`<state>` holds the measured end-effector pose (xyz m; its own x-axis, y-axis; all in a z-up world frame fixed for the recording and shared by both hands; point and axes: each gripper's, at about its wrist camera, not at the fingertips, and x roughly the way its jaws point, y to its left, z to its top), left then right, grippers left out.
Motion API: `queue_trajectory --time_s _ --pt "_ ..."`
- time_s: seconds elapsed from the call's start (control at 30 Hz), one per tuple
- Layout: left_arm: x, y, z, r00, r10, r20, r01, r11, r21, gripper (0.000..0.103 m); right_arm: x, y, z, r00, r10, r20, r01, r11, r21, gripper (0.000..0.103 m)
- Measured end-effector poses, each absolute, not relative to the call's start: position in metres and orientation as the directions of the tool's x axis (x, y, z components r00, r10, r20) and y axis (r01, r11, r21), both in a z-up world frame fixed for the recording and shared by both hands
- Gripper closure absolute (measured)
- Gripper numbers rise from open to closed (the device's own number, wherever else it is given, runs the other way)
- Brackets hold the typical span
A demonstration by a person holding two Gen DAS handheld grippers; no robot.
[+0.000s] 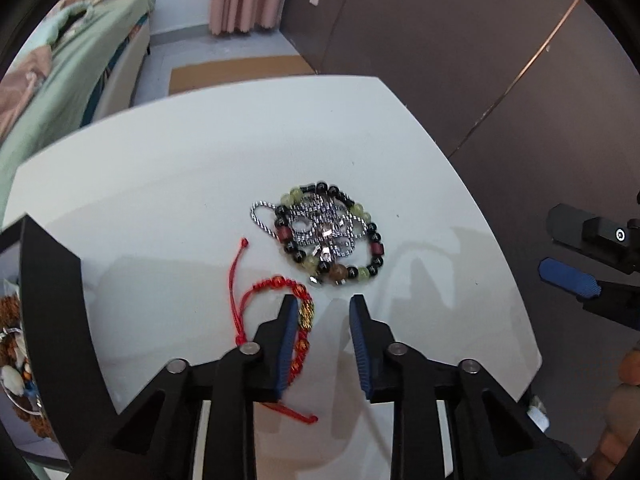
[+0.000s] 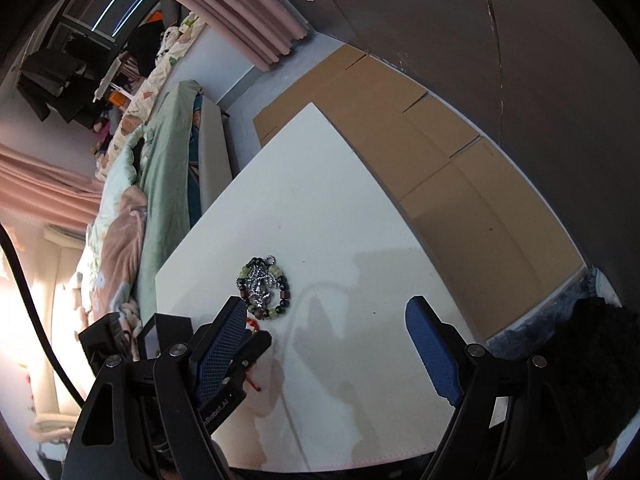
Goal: Organize jewelry
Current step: 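Move the left tool to the red string bracelet and grasp it, then carry the red bracelet to the box with the left tool while the right tool grasps the beaded chain bracelet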
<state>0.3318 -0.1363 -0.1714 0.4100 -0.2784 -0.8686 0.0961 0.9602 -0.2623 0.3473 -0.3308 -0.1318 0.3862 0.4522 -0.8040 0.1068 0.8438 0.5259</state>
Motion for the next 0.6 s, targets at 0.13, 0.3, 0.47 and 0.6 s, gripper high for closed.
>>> queue_trajectory --time_s 0.13,0.3,0.47,0.6 --pt "0.333 -0.127 -0.174 0.407 -0.287 -0.867 0.085 0.957 -0.277 0.098 0.351 -0.324 -0.135 0.372 0.455 -0.809 0.099 0.847 0.522 0.02" --pt "0.328 -0.104 -0.161 0.445 -0.322 -0.836 0.056 0.941 -0.333 0.098 0.355 -0.303 -0.138 0.349 0.479 -0.805 0.059 0.846 0.529 0.026" --pt "0.324 -0.088 -0.136 0.487 -0.345 -0.802 0.062 0.93 -0.363 0.098 0.361 -0.275 -0.146 0.31 0.505 -0.806 0.019 0.844 0.536 0.045" --pt "0.323 -0.075 -0.122 0.514 -0.354 -0.781 0.057 0.923 -0.381 0.098 0.367 -0.257 -0.153 0.288 0.512 -0.809 0.015 0.842 0.539 0.055"
